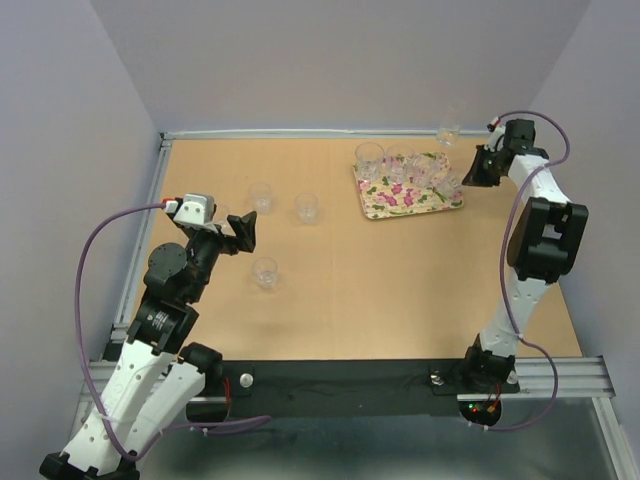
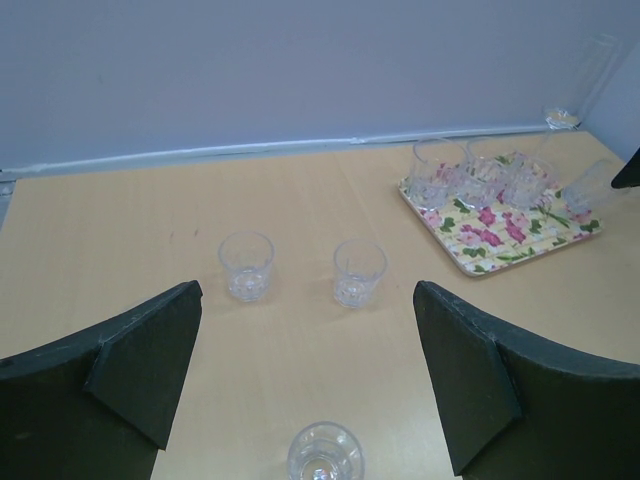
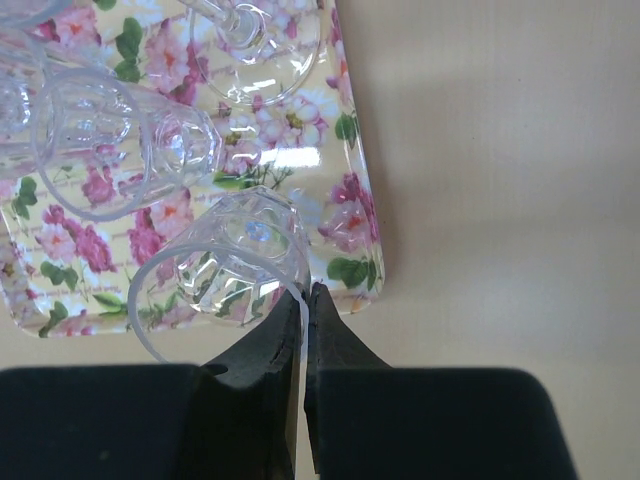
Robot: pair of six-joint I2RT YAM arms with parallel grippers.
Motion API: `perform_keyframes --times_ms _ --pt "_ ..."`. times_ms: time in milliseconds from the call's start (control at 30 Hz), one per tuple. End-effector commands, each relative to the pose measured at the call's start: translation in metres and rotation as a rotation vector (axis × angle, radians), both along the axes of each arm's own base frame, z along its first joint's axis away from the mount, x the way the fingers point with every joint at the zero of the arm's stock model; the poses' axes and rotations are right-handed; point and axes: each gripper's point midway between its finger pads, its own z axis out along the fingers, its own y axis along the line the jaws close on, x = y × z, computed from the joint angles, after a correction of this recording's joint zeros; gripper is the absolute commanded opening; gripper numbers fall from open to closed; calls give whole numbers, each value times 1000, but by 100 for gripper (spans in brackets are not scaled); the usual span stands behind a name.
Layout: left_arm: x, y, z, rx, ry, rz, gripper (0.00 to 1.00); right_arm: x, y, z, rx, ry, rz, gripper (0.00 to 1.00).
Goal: Place the glasses into the tray
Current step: Place the glass into the tray
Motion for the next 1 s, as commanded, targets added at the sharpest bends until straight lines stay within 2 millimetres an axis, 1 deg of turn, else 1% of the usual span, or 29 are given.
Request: perform_keyframes --times_ms 0,133,233,400,533,667,733,767,833,900,967 --pt "2 3 5 -12 -21 17 99 33 -6 28 -42 -97 -53 0" --pt "3 4 4 -8 -20 22 99 44 -1 19 -78 -87 -49 1" --pt "3 4 4 -8 -20 24 99 49 -1 15 -105 -83 -53 2" --pt "3 4 4 -8 -19 24 99 55 -8 12 -132 -83 -69 6" --pt "3 4 3 -8 -17 22 99 58 -6 7 -135 -75 -58 13" --pt "3 4 5 -9 -21 25 99 59 -6 2 -142 -65 -53 16" --pt "3 4 4 -10 -20 25 99 60 -5 0 -142 -62 -50 18" --pt "3 4 4 -10 -21 25 99 61 -5 0 -142 -63 -51 22" --pt "3 4 4 -10 -21 25 99 61 -4 -1 -143 -61 -46 26" --pt "3 4 4 -10 -20 25 99 62 -3 0 -143 -64 -37 33" --pt "3 5 4 -10 -21 27 99 62 -1 5 -141 -75 -24 41"
